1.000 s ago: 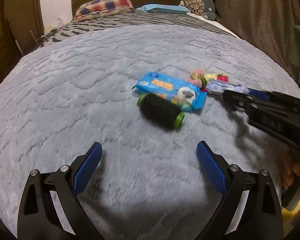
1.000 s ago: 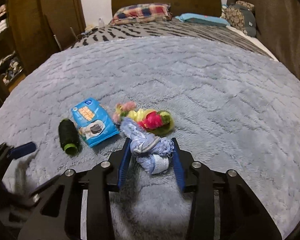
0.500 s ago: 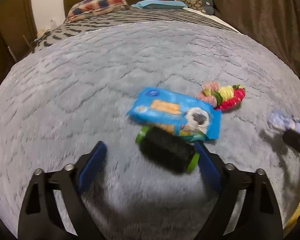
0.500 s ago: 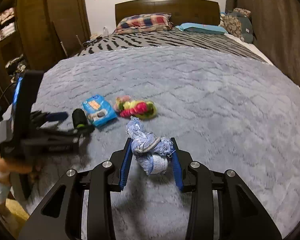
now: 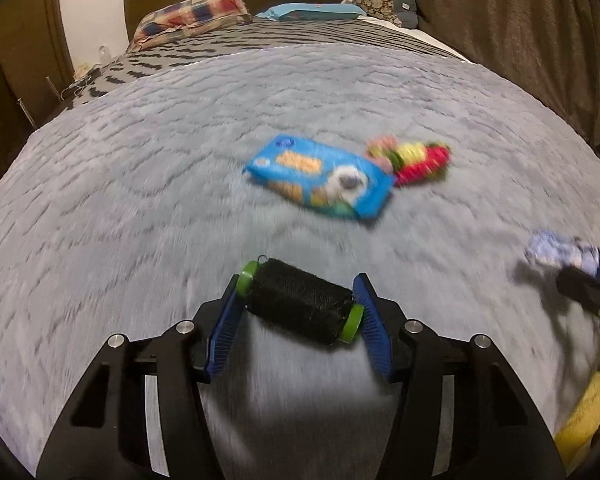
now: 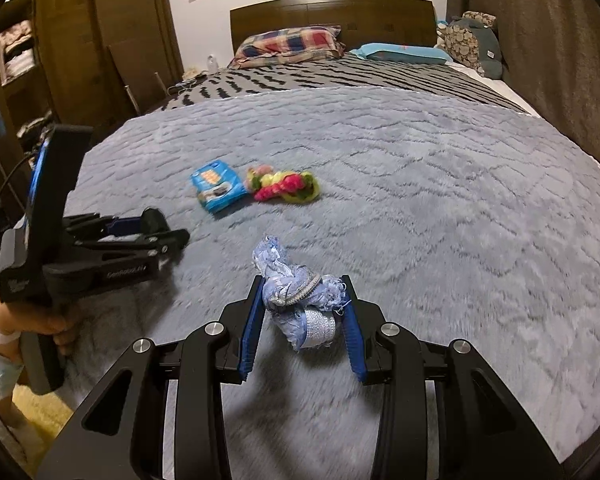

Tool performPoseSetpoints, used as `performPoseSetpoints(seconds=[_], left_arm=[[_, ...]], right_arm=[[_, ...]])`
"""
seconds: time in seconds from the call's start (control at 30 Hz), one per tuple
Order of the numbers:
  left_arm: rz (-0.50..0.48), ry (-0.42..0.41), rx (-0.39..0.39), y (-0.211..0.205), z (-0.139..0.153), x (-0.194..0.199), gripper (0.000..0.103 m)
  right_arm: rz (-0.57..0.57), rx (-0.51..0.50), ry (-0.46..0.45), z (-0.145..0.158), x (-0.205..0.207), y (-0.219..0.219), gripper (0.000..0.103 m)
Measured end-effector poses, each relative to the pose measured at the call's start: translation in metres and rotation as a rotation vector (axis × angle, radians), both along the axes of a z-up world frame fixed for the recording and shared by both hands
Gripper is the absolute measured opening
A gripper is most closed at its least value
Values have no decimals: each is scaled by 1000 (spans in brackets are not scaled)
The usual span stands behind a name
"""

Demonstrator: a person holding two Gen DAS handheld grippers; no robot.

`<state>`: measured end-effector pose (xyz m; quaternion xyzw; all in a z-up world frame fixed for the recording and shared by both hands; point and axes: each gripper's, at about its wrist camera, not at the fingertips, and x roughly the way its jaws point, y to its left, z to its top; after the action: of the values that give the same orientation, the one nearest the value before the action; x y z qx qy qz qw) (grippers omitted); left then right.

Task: Collect trash
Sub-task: 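Lower both held items below the bed edge and open both tools to drop them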

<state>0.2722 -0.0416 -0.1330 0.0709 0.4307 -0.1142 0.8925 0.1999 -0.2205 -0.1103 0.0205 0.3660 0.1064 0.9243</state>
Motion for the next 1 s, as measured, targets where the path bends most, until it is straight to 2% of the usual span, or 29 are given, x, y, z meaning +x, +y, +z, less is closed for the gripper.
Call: performPoseSetpoints(seconds=[0.17,0.4,0.63,0.83,1.0], left_arm=[[-16,-6,-24,10,9,-45,53],[-38,-67,-70,18,34,-118,53],[-49,-124,-92,21,46,-185,53],[-55,-117,-103,23,35,-231,53],[-53,-40,-132,25,6,-251,53]], right_arm=[[16,6,-19,6,-26,3,37],[36,25,-53,17,-71,9,37],[69,29,-71,21,-124,12,37],[76,41,-61,14,-161,10,37],[81,43,-8,-8,-178,13,37]])
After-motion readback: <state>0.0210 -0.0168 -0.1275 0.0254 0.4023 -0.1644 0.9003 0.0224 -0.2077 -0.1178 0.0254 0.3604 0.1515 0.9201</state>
